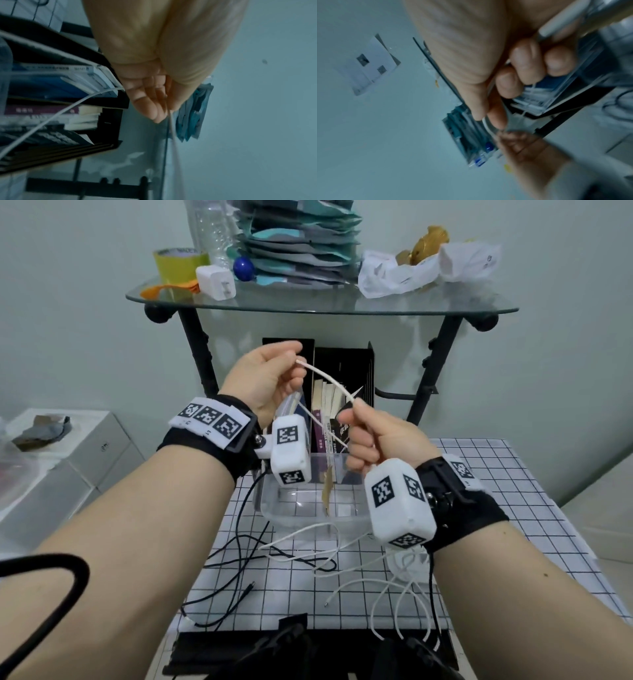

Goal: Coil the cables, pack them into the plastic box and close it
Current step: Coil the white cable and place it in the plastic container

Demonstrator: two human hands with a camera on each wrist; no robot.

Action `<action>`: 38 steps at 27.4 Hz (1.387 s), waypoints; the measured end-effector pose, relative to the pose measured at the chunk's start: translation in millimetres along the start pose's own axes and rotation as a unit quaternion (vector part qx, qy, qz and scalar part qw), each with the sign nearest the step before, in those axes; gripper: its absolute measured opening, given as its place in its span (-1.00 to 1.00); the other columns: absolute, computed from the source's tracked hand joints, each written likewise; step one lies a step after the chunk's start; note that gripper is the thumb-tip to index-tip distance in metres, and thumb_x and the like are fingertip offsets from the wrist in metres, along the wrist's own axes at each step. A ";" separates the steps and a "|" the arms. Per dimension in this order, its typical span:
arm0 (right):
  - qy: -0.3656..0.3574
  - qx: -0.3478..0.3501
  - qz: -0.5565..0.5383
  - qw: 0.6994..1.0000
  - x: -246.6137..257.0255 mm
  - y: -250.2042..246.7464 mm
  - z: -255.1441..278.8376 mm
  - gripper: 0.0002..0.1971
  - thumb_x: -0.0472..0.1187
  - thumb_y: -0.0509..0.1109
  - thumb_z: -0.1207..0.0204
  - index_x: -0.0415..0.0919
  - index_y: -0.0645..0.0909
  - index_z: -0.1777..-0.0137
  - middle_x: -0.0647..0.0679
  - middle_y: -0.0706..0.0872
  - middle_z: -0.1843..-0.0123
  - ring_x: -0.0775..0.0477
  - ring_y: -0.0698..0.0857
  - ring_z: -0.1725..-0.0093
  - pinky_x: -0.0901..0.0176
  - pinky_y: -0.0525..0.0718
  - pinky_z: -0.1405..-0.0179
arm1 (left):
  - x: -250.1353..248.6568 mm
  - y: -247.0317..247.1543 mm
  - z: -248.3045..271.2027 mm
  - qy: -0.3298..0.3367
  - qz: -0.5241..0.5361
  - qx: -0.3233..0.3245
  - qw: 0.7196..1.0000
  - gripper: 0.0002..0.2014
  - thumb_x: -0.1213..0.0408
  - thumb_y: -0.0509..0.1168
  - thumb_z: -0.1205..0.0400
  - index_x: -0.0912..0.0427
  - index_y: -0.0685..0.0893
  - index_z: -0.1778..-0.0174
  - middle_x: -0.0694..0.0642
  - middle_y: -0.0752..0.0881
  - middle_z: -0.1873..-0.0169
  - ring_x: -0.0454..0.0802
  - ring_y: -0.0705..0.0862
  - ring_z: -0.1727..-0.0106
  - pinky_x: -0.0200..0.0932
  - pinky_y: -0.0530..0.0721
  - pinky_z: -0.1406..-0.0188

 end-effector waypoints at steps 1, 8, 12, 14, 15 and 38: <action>-0.025 0.016 -0.020 0.999 6.4 2.2 1.5 -0.71 -0.04 0.25 -0.65 -0.22 0.64 0.16 0.06 0.29 0.61 0.14 0.20 0.68 0.18 0.05 0.43 | 3.7 0.1 1.3 -0.007 -0.033 0.014 0.999 -0.79 0.44 0.23 -0.67 0.36 0.62 -0.20 0.15 0.69 0.30 -0.10 0.62 0.38 -0.33 0.66 0.35; -0.153 0.099 -0.143 0.973 70.7 13.4 20.4 -0.75 -0.11 0.21 -0.47 -0.20 0.69 0.20 0.06 0.26 0.66 0.11 0.19 0.71 0.31 0.15 0.59 | 32.8 5.8 17.1 -0.017 -0.370 0.143 0.918 -0.90 0.06 0.42 -0.53 -0.03 0.77 0.14 -0.07 0.75 0.17 -0.15 0.55 0.36 -0.15 0.55 0.26; -0.221 0.060 -0.191 0.954 97.9 7.2 30.3 -0.73 -0.18 0.15 -0.59 -0.19 0.69 0.05 0.03 0.28 0.58 0.06 0.20 0.63 0.24 0.24 0.54 | 43.5 9.6 30.5 -0.045 -0.454 0.208 0.865 -0.84 -0.03 0.33 -0.58 -0.13 0.76 0.03 -0.27 0.73 -0.07 -0.31 0.65 -0.05 -0.19 0.54 -0.17; -0.241 0.027 -0.196 0.950 102.5 2.7 30.6 -0.76 -0.18 0.16 -0.65 -0.14 0.68 -0.05 0.03 0.34 0.52 0.05 0.27 0.58 0.23 0.34 0.47 | 52.7 10.4 36.2 -0.062 -0.455 0.234 0.857 -0.84 0.04 0.29 -0.63 -0.11 0.76 0.00 -0.22 0.76 -0.01 -0.32 0.66 -0.04 -0.22 0.52 -0.20; -0.251 0.013 -0.189 0.949 101.1 0.7 29.0 -0.78 -0.17 0.19 -0.67 -0.10 0.67 -0.12 0.03 0.39 0.49 0.06 0.33 0.55 0.22 0.39 0.43 | 57.2 11.2 38.0 -0.073 -0.433 0.245 0.864 -0.84 0.08 0.28 -0.65 -0.09 0.77 0.00 -0.16 0.79 0.03 -0.26 0.70 -0.03 -0.17 0.55 -0.25; -0.063 -0.060 0.295 0.952 18.2 -30.3 -4.4 -0.74 -0.15 0.18 -0.70 -0.23 0.68 -0.02 -0.02 0.52 0.60 0.02 0.39 0.63 0.16 0.38 0.54 | 27.1 41.6 50.1 0.027 -0.351 0.247 0.903 -0.87 0.29 0.35 -0.62 0.28 0.76 0.09 -0.20 0.69 0.50 -0.42 0.56 0.53 -0.53 0.43 0.43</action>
Point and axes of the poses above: each hand's wrist, its own z-axis away from the middle knuckle, its own y-axis out of the palm, x = y × z, the point moved 2 cm from there along -z, towards the middle knuckle
